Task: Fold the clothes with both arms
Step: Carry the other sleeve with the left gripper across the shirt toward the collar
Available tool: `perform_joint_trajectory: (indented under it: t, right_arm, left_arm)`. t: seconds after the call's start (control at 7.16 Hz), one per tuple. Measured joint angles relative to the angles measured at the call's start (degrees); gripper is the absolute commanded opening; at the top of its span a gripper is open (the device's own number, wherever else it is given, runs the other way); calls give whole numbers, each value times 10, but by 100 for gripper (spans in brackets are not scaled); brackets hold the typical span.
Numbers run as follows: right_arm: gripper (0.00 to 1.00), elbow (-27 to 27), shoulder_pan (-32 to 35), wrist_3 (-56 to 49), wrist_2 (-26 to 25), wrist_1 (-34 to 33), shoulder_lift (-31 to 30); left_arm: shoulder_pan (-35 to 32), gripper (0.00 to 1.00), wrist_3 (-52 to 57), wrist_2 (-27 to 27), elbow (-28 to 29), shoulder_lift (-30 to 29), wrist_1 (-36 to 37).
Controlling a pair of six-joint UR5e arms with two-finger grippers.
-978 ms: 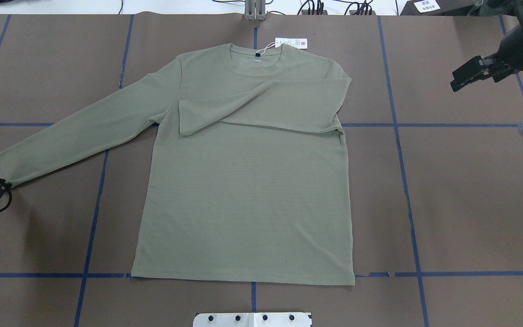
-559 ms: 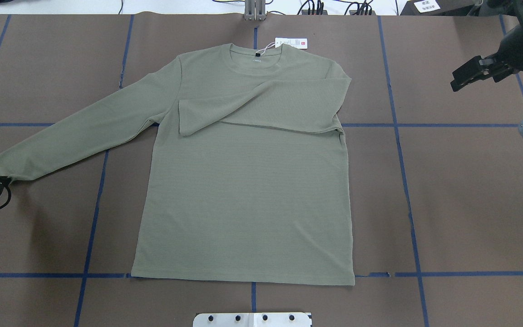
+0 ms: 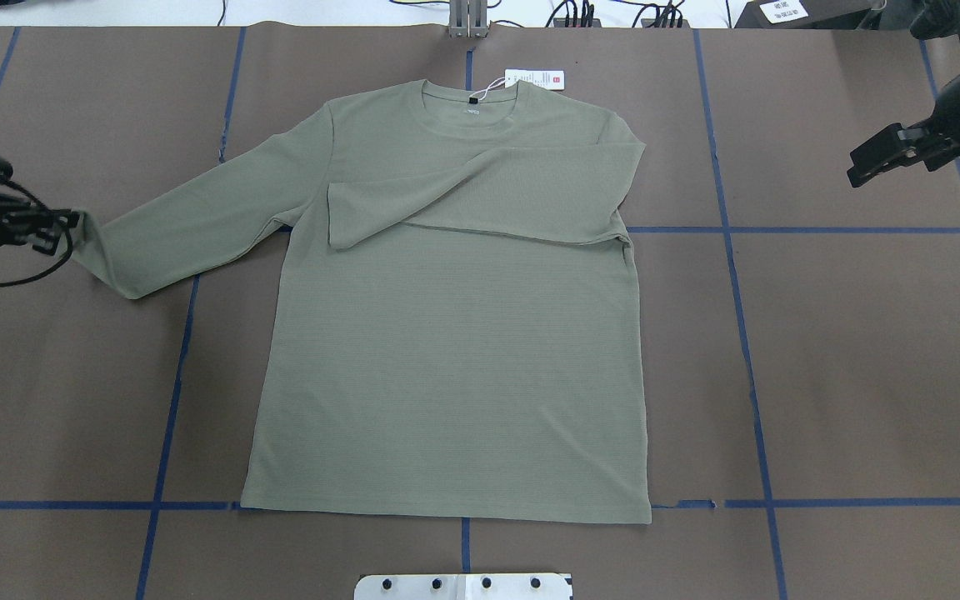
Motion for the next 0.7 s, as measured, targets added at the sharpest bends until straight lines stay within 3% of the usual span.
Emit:
perform_joint_trajectory:
  t: [0.28,0.56,0.7]
  right_arm:
    - [100,-1,6,-3,-1,1,-16]
    - [100,-1,8,-3,-2,1,-20]
    - [100,-1,8,-2,-3,1,-20]
  left_arm:
    - [-6,0,-129,6,1,-112,63]
    - [18,0,-235,51,16,-257,204]
    - [44,0,-292,79,50,-333,246]
